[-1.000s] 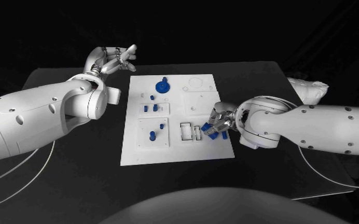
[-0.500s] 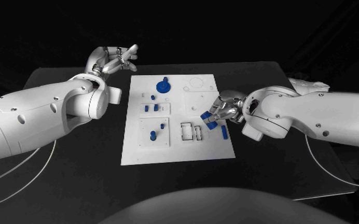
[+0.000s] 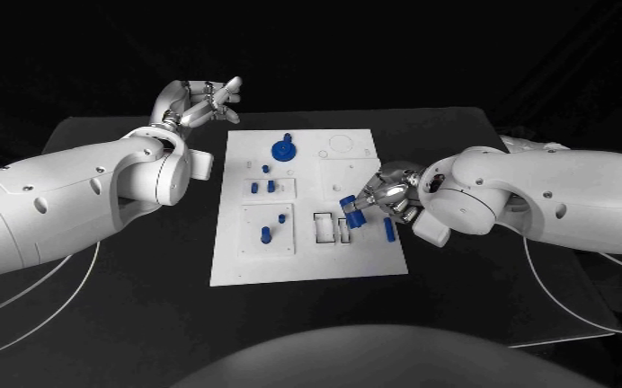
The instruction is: Assemble the parts on the task board
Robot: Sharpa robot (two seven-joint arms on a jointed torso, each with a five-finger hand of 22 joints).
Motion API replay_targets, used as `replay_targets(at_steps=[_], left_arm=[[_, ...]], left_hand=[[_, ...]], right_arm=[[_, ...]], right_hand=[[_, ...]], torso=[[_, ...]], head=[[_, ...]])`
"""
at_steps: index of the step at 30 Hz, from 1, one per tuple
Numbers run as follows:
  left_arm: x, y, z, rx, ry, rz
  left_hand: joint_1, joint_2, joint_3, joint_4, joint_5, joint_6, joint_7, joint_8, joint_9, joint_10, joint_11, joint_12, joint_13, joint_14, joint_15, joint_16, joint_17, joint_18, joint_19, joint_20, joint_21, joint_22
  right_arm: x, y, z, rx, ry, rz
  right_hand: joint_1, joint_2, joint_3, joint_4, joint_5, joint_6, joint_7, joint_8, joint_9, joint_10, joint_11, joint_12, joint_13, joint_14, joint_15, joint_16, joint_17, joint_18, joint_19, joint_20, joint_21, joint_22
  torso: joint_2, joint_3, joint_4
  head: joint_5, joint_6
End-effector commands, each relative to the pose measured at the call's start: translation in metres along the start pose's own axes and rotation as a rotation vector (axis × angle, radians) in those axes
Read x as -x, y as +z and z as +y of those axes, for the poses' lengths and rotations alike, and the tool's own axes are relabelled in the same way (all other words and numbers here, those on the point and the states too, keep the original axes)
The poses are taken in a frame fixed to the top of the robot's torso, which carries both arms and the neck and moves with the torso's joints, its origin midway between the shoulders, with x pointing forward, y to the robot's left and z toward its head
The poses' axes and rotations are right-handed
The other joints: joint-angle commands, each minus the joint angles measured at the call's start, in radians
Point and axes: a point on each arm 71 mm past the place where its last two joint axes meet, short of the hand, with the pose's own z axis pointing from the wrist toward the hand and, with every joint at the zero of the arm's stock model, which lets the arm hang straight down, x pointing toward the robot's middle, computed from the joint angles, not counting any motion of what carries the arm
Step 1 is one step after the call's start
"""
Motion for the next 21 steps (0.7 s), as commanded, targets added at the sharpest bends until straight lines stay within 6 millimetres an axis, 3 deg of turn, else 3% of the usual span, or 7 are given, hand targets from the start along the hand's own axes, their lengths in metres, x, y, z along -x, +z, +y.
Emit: replay_targets(at_steps=[1, 21], left_arm=[[-0.003, 0.001, -0.001, -0.006, -0.01, 0.016], [-0.001, 0.0, -0.001, -0.007, -0.005, 0.011]], left_hand=[[0.002, 0.009, -0.006, 0.002, 0.007, -0.007, 0.002, -0.005, 0.002, -0.006, 0.002, 0.003, -0.001, 0.004, -0.001, -0.002, -0.001, 0.011, 0.008, 0.001, -0.004, -0.001], [0.003, 0.012, -0.009, 0.002, 0.007, -0.007, 0.002, -0.005, 0.002, -0.006, 0.002, 0.003, -0.001, 0.004, -0.001, -0.002, -0.003, 0.011, 0.01, 0.002, -0.006, -0.003]], right_arm=[[-0.009, 0.005, -0.002, -0.028, 0.083, 0.088], [-0.022, 0.024, 0.0, -0.087, -0.009, 0.081]], right_hand=[[-0.01, 0.011, -0.002, 0.008, -0.003, 0.081, -0.066, -0.008, -0.005, 0.107, -0.006, 0.004, 0.263, 0.104, -0.005, 0.004, 0.263, -0.007, 0.105, -0.002, 0.005, 0.263], [-0.042, 0.006, -0.02, 0.031, -0.033, 0.082, -0.062, -0.026, -0.021, 0.107, -0.003, 0.004, 0.263, 0.104, -0.002, 0.004, 0.263, -0.007, 0.105, 0.0, 0.005, 0.263]], torso=[[0.0, 0.0003, 0.0015], [0.0, -0.0004, 0.0015]], head=[[0.001, 0.0], [0.008, 0.0]])
